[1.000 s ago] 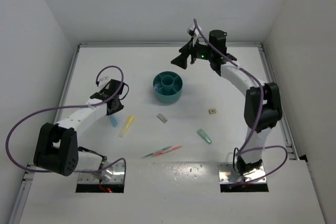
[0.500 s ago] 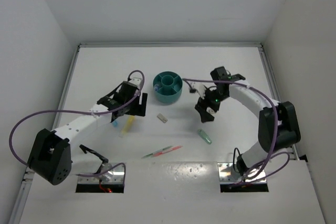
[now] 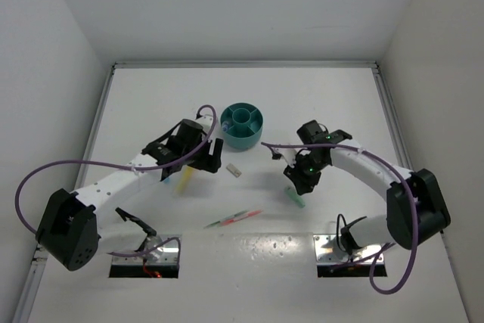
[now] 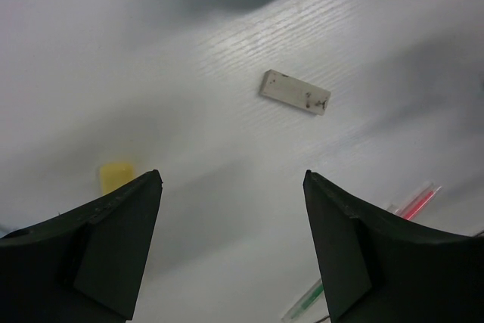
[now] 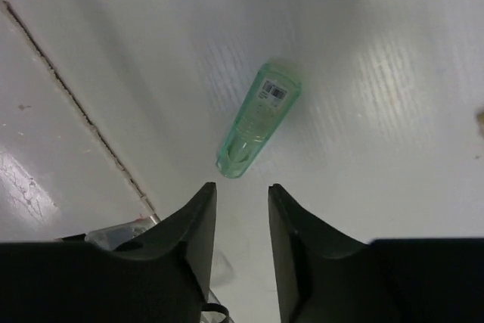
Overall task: Sort the stationery into containers
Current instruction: Pick up the stationery from the corner of the board.
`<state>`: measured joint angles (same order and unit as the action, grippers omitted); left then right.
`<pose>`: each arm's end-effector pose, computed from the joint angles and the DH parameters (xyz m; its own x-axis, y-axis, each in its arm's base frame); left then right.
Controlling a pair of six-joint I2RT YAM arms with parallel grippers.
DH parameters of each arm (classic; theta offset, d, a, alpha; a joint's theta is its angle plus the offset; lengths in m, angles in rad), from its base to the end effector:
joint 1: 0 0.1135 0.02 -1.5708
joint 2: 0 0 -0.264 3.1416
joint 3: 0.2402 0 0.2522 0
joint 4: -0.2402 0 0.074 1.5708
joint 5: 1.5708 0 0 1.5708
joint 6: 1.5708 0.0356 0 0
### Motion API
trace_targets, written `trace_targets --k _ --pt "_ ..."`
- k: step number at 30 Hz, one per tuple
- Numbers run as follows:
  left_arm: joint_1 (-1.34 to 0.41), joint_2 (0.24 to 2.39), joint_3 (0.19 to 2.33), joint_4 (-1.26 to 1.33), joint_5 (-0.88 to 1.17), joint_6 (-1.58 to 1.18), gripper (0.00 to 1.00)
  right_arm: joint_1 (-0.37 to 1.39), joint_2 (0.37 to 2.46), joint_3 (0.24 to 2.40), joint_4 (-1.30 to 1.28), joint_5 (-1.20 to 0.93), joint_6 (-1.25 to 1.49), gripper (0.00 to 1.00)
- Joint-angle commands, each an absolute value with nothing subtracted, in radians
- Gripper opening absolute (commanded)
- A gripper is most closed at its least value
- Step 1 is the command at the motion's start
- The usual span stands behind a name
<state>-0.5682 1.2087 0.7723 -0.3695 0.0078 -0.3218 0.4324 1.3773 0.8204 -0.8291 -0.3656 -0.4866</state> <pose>0.2103 -0.1346 0.2321 -0.7485 0.1027 -0.6551 0.3225 0.9196 -0.2243 0.2022 0.1073 0.1886 -0.5780 -0.7477 -0.3268 -0.8160 0.5326 0.2247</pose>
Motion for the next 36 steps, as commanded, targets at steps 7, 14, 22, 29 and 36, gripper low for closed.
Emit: trace_targets --k 7,14,22,29,36 --pt "-0.571 1.186 0.765 -0.347 -0.003 -0.308 0.81 0.56 1.39 0.833 -0.735 -0.223 -0.311 0.66" --pt "-0.571 1.186 0.765 -0.347 -0.003 -0.308 0.81 0.624 1.483 0.781 -0.612 -0.103 -0.265 0.72" --pt "-0.571 1.186 0.765 -0.347 -0.003 -0.308 0.81 0.643 1.531 0.772 -0.551 -0.026 -0.222 0.65" --pt "-0.571 1.186 0.765 -0.347 -0.003 -0.308 0.81 0.661 1.598 0.781 -0.541 -0.037 -0.213 0.58" --pt "-0.571 1.186 0.765 -0.347 0.006 -0.308 0.81 0.67 1.629 0.781 -0.551 -0.028 -0.213 0.5"
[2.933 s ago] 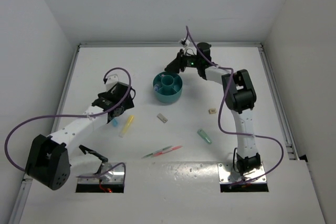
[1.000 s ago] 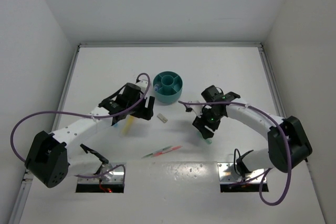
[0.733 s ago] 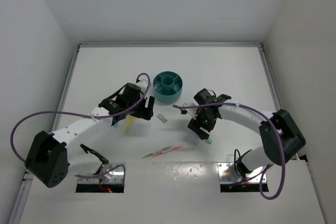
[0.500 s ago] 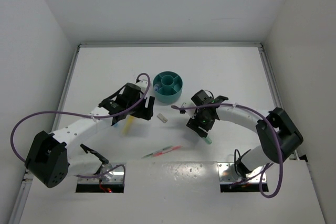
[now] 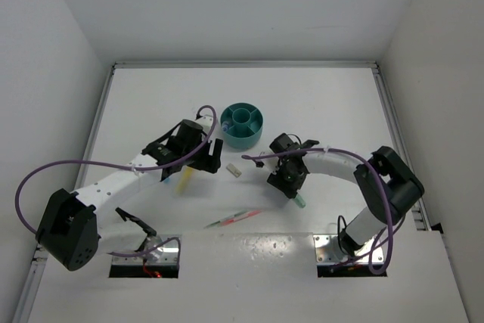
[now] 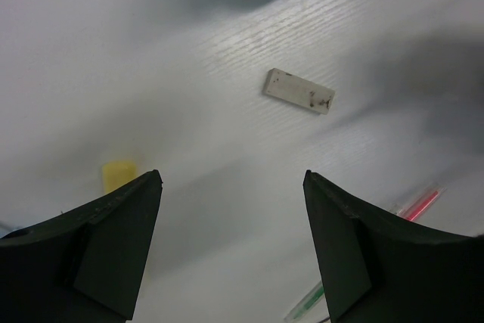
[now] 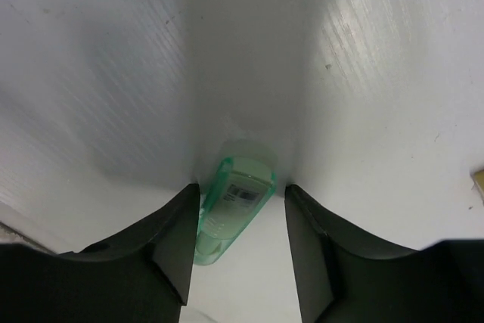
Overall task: Sort the stationery into containers
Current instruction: Pick up the stationery from the corner of the board.
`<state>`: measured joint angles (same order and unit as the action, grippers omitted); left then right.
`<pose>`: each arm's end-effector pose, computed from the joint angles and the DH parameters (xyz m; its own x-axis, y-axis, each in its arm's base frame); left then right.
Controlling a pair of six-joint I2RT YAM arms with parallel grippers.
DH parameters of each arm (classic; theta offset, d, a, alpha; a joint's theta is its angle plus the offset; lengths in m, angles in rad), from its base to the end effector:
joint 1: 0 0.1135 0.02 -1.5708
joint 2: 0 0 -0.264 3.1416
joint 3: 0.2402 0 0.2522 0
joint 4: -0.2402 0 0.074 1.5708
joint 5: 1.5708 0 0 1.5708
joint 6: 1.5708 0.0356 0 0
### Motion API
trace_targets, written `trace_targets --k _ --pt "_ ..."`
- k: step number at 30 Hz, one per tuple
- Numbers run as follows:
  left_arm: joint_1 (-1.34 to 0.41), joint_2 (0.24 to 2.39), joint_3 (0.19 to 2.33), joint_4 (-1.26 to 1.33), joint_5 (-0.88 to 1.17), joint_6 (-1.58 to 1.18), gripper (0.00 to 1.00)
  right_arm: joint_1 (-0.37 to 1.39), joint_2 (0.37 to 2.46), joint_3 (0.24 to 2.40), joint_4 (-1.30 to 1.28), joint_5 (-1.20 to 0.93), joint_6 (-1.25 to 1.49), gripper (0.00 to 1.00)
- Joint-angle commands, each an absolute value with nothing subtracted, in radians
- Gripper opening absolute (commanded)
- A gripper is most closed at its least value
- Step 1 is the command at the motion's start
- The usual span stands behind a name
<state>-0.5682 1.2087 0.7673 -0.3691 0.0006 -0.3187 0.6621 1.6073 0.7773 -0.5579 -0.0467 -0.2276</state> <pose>0.2100 -0.1341 0.2306 -0.7487 0.1063 -0.6543 0.3200 0.9224 -0.2163 0.2034 0.1606 0.1293 -0.6155 -0.7655 -0.1875 -0.7798 0.6260 0.0037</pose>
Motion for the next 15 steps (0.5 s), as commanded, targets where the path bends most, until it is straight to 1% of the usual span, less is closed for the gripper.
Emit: trace_targets --k 1,2,3,5,6,8,10,11,13,14,15 --pt "-0.571 1.186 0.765 -0.347 0.006 -0.308 0.81 0.67 1.64 0.781 -0.561 -0.028 -0.213 0.48" --pt "-0.571 1.186 0.765 -0.347 0.006 -0.308 0.81 0.67 1.64 0.781 -0.561 -0.028 -0.213 0.47" --pt "-0.571 1.186 0.765 -0.347 0.006 -0.308 0.81 0.67 1.65 0.781 -0.571 -0.028 -0.213 0.43" --pt "-0.571 1.186 0.765 -0.356 0.006 -0.308 0.81 0.67 1.66 0.781 -0.571 -0.037 -0.222 0.37" --pt "-0.571 1.186 0.765 -0.356 0.006 -0.308 0.8 0.67 1.66 0.79 -0.58 -0.037 -0.222 0.27" --pt "-0.571 1.186 0.765 -0.356 0.006 -0.308 0.8 0.67 1.669 0.79 -0.58 -0.046 -0.222 0.22" --pt "-0.571 1.186 0.765 -0.356 0.006 -0.308 0.8 0.67 1.646 0.822 -0.603 -0.069 -0.233 0.05" --pt "-0.571 1.186 0.765 -0.356 0.006 -0.308 0.8 0.67 1.603 0.839 -0.603 -0.08 -0.251 0.0" --pt "-0.571 1.186 0.765 -0.356 0.017 -0.308 0.8 0.661 1.533 0.906 -0.614 -0.071 -0.276 0.0" --pt "-0.571 1.186 0.765 -0.356 0.031 -0.308 0.8 0.647 1.452 0.935 -0.614 -0.071 -0.285 0.0" --pt "-0.571 1.177 0.765 -0.356 0.031 -0.308 0.8 0.647 1.415 0.995 -0.568 -0.036 -0.296 0.0"
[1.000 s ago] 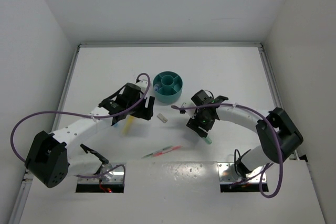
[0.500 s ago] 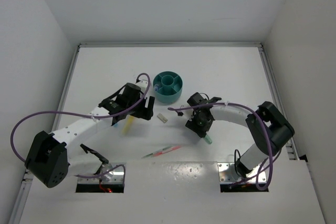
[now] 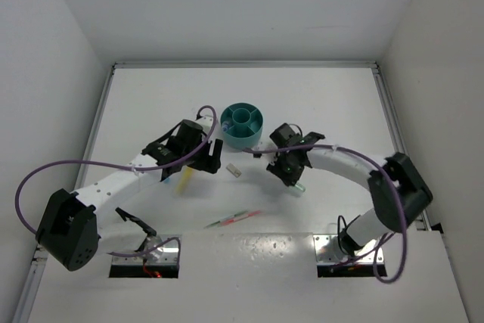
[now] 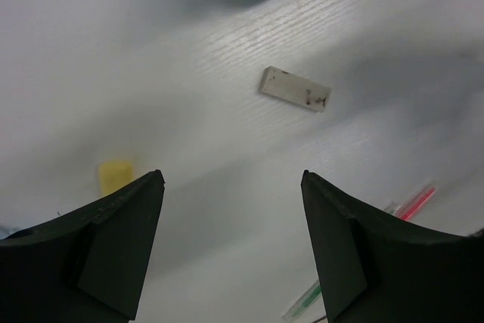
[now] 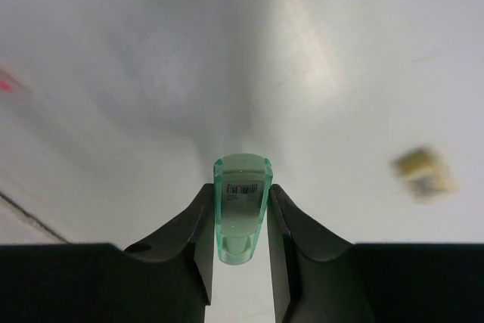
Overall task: Sort the stationery into containers
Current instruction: Pick up the stationery from the corner of the board, then place the stationery in the storage box.
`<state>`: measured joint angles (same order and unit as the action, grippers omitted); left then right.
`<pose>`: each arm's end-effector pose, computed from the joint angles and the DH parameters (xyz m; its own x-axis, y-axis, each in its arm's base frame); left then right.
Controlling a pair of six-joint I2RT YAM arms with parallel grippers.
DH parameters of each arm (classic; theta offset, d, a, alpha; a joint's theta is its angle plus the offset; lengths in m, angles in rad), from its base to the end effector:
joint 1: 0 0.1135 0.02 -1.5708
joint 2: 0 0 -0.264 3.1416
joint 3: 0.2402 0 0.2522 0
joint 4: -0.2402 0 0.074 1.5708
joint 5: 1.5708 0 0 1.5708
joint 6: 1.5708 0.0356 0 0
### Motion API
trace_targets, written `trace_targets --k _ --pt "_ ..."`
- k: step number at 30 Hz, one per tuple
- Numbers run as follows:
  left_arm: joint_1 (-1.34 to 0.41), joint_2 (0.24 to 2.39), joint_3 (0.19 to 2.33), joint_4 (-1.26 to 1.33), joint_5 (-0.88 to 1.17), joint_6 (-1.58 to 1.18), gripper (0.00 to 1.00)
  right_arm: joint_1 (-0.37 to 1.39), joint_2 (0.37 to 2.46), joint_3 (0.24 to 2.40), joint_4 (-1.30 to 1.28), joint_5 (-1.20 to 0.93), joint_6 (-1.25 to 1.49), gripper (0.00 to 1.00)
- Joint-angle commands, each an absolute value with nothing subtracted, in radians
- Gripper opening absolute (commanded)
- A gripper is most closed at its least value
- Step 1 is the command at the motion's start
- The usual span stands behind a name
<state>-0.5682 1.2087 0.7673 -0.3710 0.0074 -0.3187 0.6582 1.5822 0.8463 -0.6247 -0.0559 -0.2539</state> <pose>0.2097 -0.1342 0.2304 -0.7510 0.1077 -0.6514 0.3234 0.9202 -0.2206 0.2106 0.1653 0.1504 -0.5932 -0.7756 -0.2157 -0.7944 0.6074 0.0005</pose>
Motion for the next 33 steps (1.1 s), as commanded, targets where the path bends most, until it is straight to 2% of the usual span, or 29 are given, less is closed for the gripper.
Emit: trace_targets --k 1,6,10,15,24,33 --pt "-0.571 1.177 0.765 -0.345 0.031 -0.308 0.79 0.647 1.379 1.018 -0.53 -0.013 -0.305 0.0" --pt "-0.571 1.177 0.765 -0.345 0.031 -0.308 0.77 0.638 1.267 1.011 -0.1 0.126 -0.327 0.0" --pt "-0.58 1.167 0.756 -0.345 0.02 -0.308 0.76 0.638 1.374 1.022 0.237 0.228 -0.281 0.0" --pt "-0.58 1.167 0.756 -0.345 0.011 -0.308 0.76 0.618 1.537 1.075 0.455 0.164 -0.235 0.0" --pt "-0.58 1.167 0.756 -0.345 -0.008 -0.308 0.76 0.563 1.876 1.426 0.436 0.134 -0.009 0.0" --pt "-0.58 1.177 0.756 -0.345 -0.008 -0.308 0.76 0.52 2.003 1.482 0.383 -0.047 0.095 0.0"
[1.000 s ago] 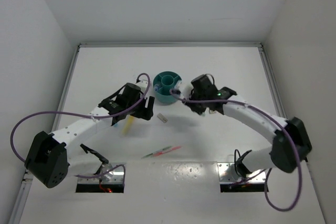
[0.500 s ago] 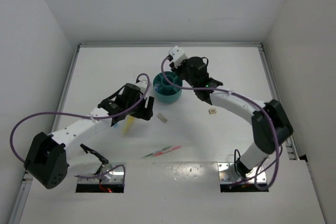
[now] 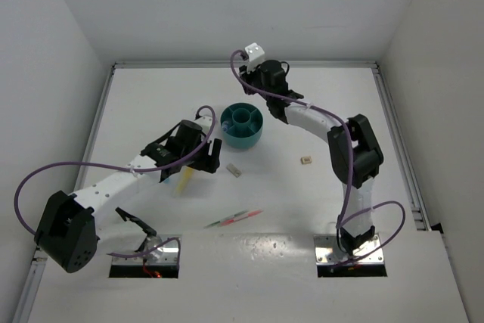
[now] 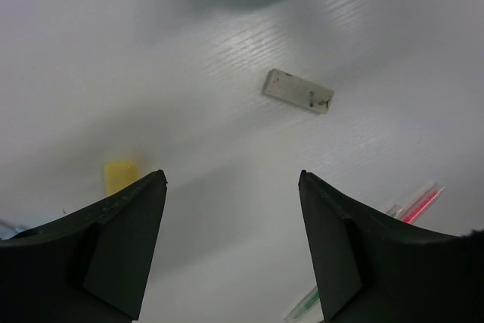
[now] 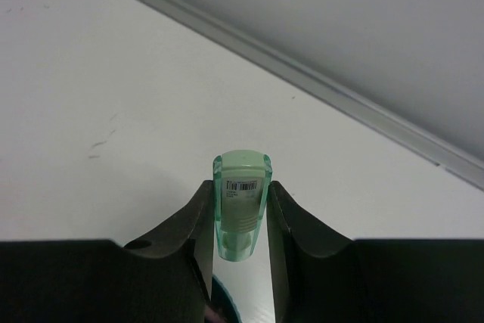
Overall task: Sort the stationery into containers
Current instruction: Place the stationery in the storage box.
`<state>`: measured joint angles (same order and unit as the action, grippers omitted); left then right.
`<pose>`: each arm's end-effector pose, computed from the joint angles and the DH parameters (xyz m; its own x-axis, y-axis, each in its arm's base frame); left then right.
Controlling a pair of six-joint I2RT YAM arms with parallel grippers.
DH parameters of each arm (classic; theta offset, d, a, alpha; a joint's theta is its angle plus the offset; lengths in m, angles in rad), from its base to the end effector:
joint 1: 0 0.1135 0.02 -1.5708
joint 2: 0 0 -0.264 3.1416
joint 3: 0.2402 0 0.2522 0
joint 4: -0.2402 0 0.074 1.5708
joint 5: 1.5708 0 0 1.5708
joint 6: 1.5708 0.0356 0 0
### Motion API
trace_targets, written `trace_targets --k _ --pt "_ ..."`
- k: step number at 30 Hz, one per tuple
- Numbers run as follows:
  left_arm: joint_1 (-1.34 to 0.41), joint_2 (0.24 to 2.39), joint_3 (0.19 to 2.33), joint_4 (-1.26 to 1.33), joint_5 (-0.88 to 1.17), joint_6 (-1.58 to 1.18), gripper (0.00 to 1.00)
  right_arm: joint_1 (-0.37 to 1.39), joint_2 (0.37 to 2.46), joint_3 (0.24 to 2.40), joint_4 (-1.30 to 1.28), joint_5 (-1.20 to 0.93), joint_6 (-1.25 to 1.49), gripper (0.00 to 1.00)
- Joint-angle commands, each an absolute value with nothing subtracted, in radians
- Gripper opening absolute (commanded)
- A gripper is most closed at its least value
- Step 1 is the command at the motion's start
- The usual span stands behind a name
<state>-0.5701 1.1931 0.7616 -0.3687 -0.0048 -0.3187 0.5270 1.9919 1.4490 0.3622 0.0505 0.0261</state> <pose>0.2077 -0.1329 0.2323 -0.7418 0.1034 -0.6626 0.3206 0.9225 -0.2150 0.4127 0.2381 0.2596 -0.1673 -0.0672 -0.9836 -0.4552 0.8903 0.0166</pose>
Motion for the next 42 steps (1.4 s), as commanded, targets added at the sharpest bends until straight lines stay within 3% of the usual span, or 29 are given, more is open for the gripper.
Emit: trace_targets --k 1,26,28,29,36,38,41,42 --pt "-0.58 1.177 0.756 -0.345 -0.008 -0.308 0.76 0.509 2.003 1.471 0.383 -0.075 0.095 0.0" --pt "-0.58 1.177 0.765 -0.345 0.011 -0.308 0.76 0.491 2.049 1.378 0.354 -0.247 0.086 0.01" --pt "-0.58 1.177 0.765 -0.345 0.011 -0.308 0.76 0.491 2.049 1.378 0.344 -0.267 0.077 0.17" --pt "-0.58 1.177 0.765 -0.345 0.011 -0.308 0.76 0.491 2.049 1.378 0.335 -0.276 0.077 0.3" --pt "-0.58 1.177 0.765 -0.345 0.011 -0.308 0.76 0.491 2.031 1.368 0.324 -0.285 0.068 0.45" --pt "-0.58 1.177 0.765 -0.345 0.011 -0.308 0.76 0.491 2.031 1.359 0.324 -0.285 0.067 0.53" --pt "-0.58 1.167 0.765 -0.345 -0.023 -0.317 0.76 0.491 2.011 1.368 0.314 -0.285 0.058 0.56" --pt "-0.58 1.167 0.765 -0.345 -0.038 -0.328 0.71 0.491 1.993 1.368 0.314 -0.285 0.058 0.56"
